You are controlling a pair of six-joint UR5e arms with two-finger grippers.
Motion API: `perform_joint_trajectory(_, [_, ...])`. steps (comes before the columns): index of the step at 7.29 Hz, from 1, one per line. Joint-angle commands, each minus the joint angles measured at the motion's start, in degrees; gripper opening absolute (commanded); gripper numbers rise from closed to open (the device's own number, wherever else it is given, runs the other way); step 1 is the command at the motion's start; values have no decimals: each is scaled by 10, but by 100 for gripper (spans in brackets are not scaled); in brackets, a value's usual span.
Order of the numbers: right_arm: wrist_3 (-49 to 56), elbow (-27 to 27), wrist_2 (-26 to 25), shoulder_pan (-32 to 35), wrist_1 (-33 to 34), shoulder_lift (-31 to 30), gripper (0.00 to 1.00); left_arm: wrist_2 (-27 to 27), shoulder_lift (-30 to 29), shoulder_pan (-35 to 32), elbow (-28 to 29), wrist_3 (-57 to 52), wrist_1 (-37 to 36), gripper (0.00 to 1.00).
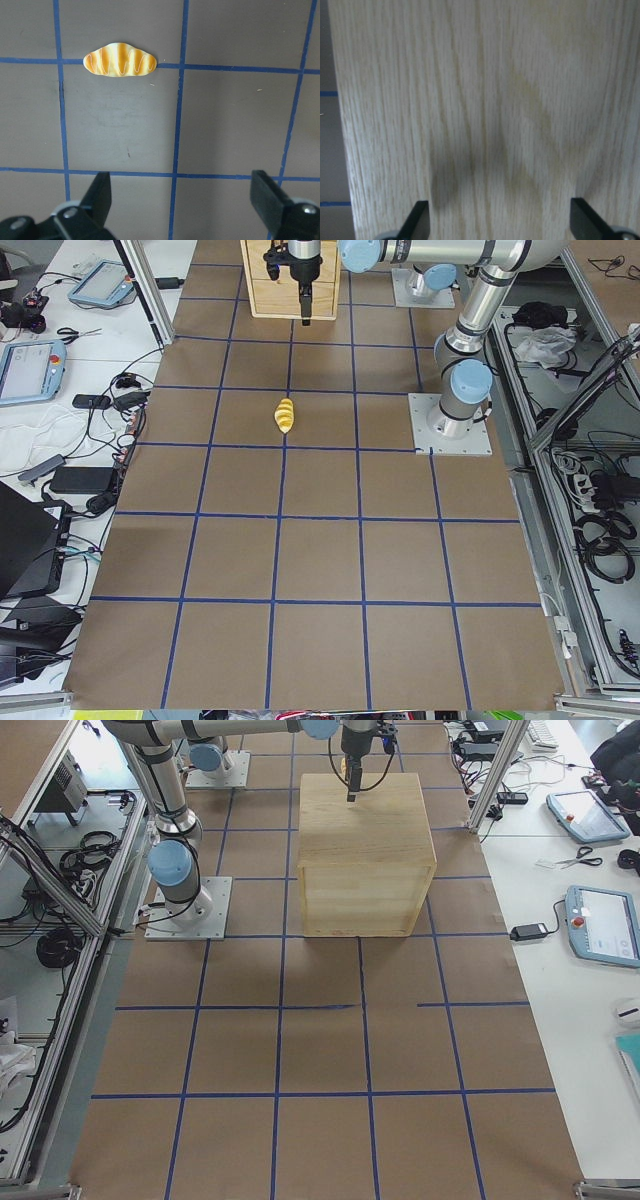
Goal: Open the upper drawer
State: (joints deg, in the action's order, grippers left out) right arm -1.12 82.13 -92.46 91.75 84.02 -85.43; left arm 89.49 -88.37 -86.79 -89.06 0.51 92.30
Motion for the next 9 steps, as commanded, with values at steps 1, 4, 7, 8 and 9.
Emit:
perform_joint_trajectory(1, [1, 0, 0, 0, 0, 0, 100, -1, 1, -3, 5, 3, 0, 100])
perform_joint_trajectory(4, [1, 0, 0, 0, 0, 0, 100, 2, 4, 4, 15, 3, 28, 100])
perform_joint_trajectory(7, [0, 0, 0, 0, 0, 0, 100, 9, 5, 8, 15, -4, 44, 100])
perform_joint_trajectory(8, [1, 0, 0, 0, 0, 0, 100, 3, 3, 7, 10, -7, 42, 100])
perform_joint_trajectory(9, [1, 0, 0, 0, 0, 0, 100, 4, 4, 6, 9, -6, 43, 100])
